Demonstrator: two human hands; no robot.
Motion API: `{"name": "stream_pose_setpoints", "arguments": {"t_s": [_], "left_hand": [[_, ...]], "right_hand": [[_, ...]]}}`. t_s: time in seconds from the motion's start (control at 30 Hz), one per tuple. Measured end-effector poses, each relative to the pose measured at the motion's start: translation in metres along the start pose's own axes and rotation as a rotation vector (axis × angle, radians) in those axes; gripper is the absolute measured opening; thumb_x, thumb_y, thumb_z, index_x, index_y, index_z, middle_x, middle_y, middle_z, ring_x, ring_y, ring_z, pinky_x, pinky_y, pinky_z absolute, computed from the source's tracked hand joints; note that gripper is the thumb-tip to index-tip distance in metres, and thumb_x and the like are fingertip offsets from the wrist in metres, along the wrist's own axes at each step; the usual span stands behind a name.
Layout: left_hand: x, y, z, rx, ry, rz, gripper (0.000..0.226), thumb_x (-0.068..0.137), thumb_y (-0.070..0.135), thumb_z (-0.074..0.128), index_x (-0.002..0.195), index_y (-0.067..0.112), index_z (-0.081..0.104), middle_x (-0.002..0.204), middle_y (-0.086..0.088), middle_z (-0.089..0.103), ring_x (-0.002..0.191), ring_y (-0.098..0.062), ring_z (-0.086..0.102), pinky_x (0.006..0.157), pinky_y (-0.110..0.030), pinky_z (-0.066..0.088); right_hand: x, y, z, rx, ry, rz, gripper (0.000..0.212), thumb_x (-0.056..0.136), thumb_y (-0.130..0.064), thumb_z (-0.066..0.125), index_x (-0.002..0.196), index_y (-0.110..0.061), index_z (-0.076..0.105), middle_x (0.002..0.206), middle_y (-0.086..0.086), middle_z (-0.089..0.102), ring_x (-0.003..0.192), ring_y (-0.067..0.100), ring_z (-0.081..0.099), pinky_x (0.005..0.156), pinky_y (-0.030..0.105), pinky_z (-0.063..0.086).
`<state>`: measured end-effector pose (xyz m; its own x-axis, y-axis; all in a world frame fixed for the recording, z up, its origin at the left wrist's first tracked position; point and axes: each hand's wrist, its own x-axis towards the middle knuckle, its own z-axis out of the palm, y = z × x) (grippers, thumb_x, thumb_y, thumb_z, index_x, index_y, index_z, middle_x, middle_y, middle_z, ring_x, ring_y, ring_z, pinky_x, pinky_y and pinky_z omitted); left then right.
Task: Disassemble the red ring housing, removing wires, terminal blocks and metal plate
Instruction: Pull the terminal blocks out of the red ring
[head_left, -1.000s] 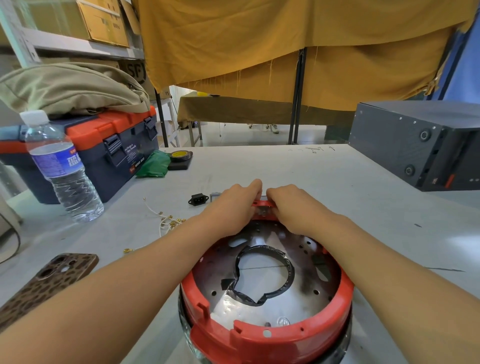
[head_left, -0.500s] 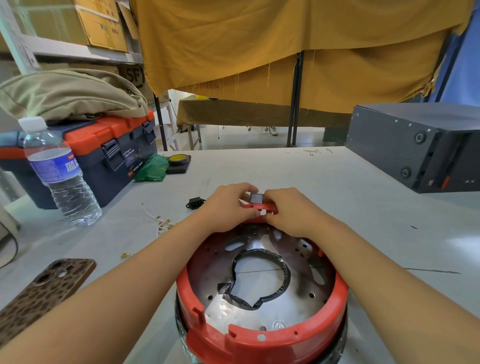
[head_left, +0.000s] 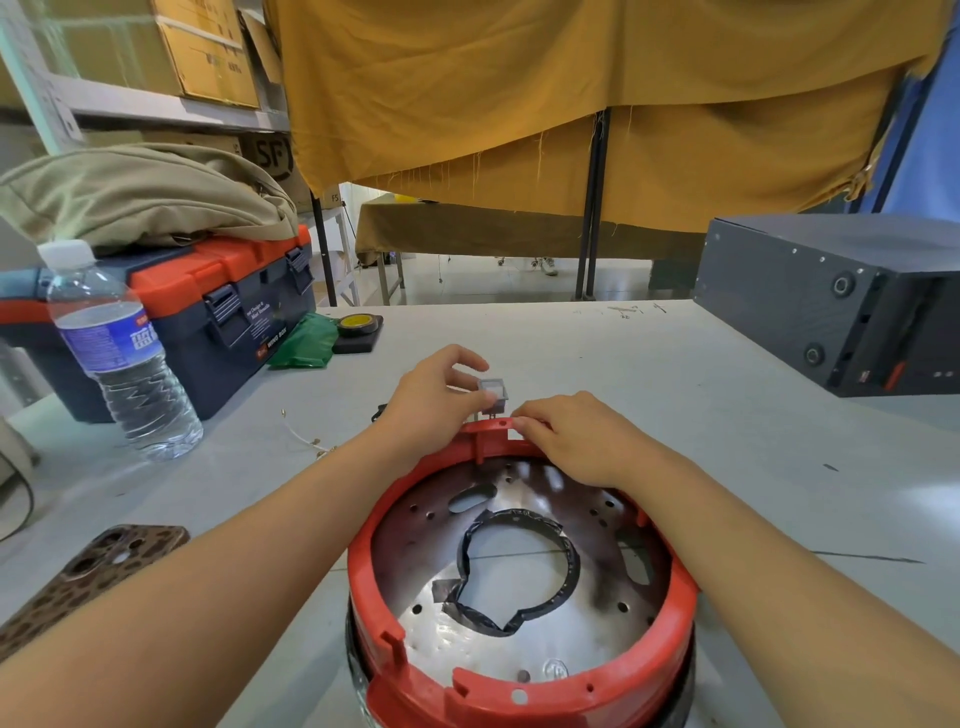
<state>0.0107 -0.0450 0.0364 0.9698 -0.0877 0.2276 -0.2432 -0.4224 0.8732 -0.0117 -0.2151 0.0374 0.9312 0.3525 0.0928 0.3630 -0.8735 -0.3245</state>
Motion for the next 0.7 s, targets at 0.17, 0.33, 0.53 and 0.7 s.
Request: {"name": "stream_pose_setpoints", "arguments": {"t_s": [0.17, 0.33, 0.53, 0.7], "left_hand": [[0.013, 0.002, -0.015, 0.008, 0.044, -0.014, 0.035, 0.082, 0.009, 0.071, 0.113, 0.021, 0.064, 0.101, 0.0, 0.068, 0.075, -0.006, 0.063, 0.052, -0.008, 0.045], [0.032, 0.002, -0.024, 0.31, -0.024, 0.11, 0.031, 0.082, 0.006, 0.069, 0.111, 0.015, 0.064, 0.111, -0.001, 0.063, 0.098, -0.013, 0.062, 0.079, -0.02, 0.048], [0.045, -0.01, -0.01, 0.519, -0.168, 0.202, 0.026, 0.078, 0.007, 0.072, 0.101, 0.015, 0.063, 0.109, -0.003, 0.061, 0.088, -0.017, 0.062, 0.081, -0.029, 0.053], [0.053, -0.023, 0.0, 0.607, -0.263, 0.268, 0.025, 0.076, 0.011, 0.074, 0.099, 0.011, 0.064, 0.104, -0.003, 0.066, 0.087, -0.016, 0.062, 0.076, -0.023, 0.046]], "right_hand": [[0.0, 0.0, -0.001, 0.015, -0.014, 0.006, 0.037, 0.102, -0.038, 0.033, 0.118, -0.022, 0.063, 0.117, 0.006, 0.065, 0.107, 0.027, 0.054, 0.091, 0.044, 0.047], [0.001, 0.001, -0.001, 0.029, -0.02, 0.015, 0.037, 0.102, -0.039, 0.033, 0.118, -0.024, 0.062, 0.115, 0.006, 0.065, 0.108, 0.026, 0.053, 0.091, 0.045, 0.047], [0.0, 0.002, 0.0, 0.037, -0.017, 0.014, 0.035, 0.102, -0.039, 0.033, 0.115, -0.024, 0.063, 0.108, 0.005, 0.065, 0.1, 0.024, 0.055, 0.089, 0.045, 0.047], [0.0, 0.002, 0.0, 0.033, -0.017, 0.011, 0.034, 0.102, -0.038, 0.033, 0.111, -0.023, 0.063, 0.102, 0.005, 0.065, 0.096, 0.023, 0.053, 0.087, 0.044, 0.047]]}}
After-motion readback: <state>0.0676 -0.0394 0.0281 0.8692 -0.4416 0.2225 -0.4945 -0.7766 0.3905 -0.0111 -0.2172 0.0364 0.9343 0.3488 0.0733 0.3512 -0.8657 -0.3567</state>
